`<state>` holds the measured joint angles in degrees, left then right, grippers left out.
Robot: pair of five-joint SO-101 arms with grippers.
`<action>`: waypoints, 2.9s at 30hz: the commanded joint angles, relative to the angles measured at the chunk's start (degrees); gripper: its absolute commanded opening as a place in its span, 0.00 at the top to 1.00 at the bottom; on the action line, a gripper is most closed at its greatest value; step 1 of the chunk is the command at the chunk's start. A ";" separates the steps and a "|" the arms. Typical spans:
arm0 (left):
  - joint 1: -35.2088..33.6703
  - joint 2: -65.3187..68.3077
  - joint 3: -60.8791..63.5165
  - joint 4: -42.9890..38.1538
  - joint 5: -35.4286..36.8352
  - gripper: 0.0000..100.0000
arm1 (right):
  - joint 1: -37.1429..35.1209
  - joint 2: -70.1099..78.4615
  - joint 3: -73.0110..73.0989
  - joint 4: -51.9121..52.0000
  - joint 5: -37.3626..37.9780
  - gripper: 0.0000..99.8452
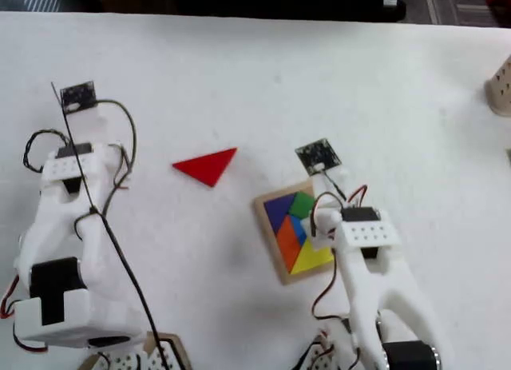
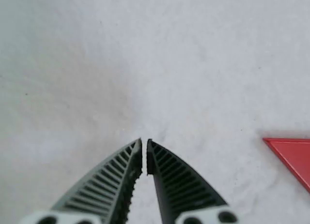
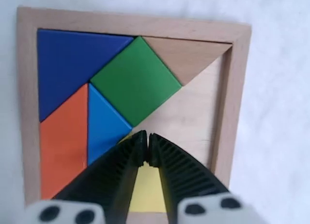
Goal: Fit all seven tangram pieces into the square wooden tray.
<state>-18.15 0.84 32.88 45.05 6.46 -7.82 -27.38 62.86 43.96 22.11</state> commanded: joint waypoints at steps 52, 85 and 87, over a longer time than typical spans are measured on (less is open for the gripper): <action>0.40 -0.48 -0.88 -1.23 -0.44 0.96 | 6.20 6.37 -6.33 8.92 -4.04 0.98; 16.48 -0.31 -20.13 14.24 -16.18 0.71 | 9.98 -1.98 -0.09 2.42 -5.54 0.98; 18.15 -0.22 -20.75 14.24 -22.07 0.72 | 9.98 -1.98 -0.09 2.15 -5.45 0.98</action>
<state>-3.03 0.84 15.82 58.95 -7.69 1.49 -29.41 65.41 47.47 17.19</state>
